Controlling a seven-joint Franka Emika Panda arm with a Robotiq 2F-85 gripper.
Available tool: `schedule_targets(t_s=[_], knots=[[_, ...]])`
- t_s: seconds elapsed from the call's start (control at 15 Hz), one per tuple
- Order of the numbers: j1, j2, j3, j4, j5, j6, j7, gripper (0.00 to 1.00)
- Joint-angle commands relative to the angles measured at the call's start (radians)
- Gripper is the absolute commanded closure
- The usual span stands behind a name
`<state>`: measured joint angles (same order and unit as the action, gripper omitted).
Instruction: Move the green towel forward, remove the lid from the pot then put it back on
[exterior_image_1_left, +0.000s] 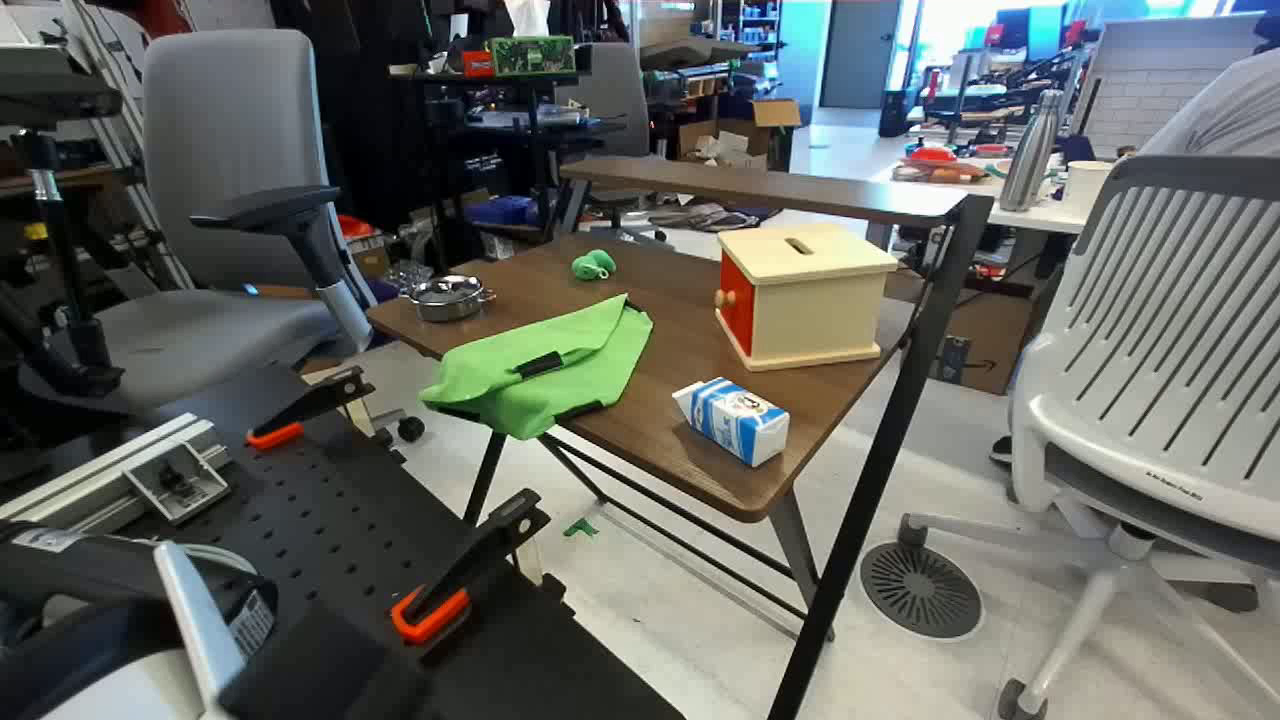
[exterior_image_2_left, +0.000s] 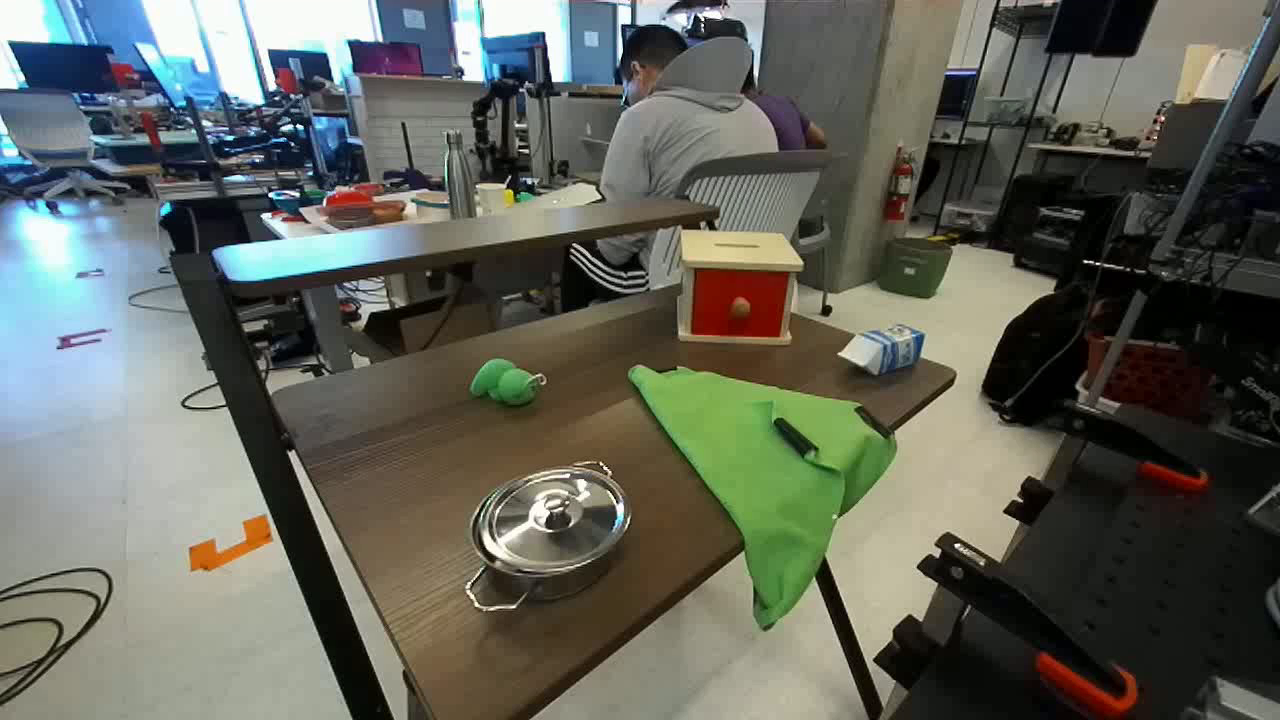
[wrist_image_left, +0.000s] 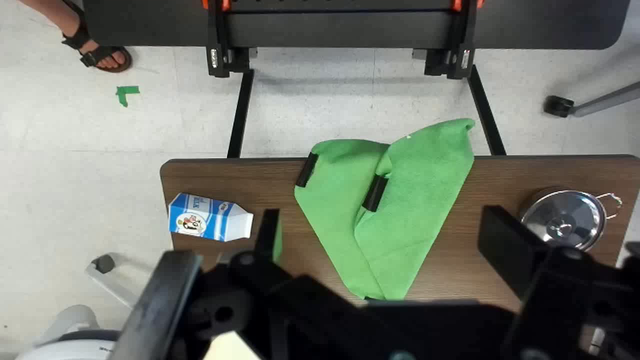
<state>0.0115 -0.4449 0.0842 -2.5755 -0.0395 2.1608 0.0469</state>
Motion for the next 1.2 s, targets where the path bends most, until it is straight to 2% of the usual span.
schedule_targets(t_s=[0.0, 0.67, 0.8, 1.13], knots=[[0.009, 0.000, -0.009, 0.002, -0.004, -0.002, 0.004, 0.00], [0.009, 0.000, -0.009, 0.002, -0.004, -0.002, 0.004, 0.00], [0.041, 0.012, -0.014, -0.019, 0.029, 0.032, -0.044, 0.00], [0.103, 0.122, 0.007, -0.035, 0.069, 0.169, -0.037, 0.00]])
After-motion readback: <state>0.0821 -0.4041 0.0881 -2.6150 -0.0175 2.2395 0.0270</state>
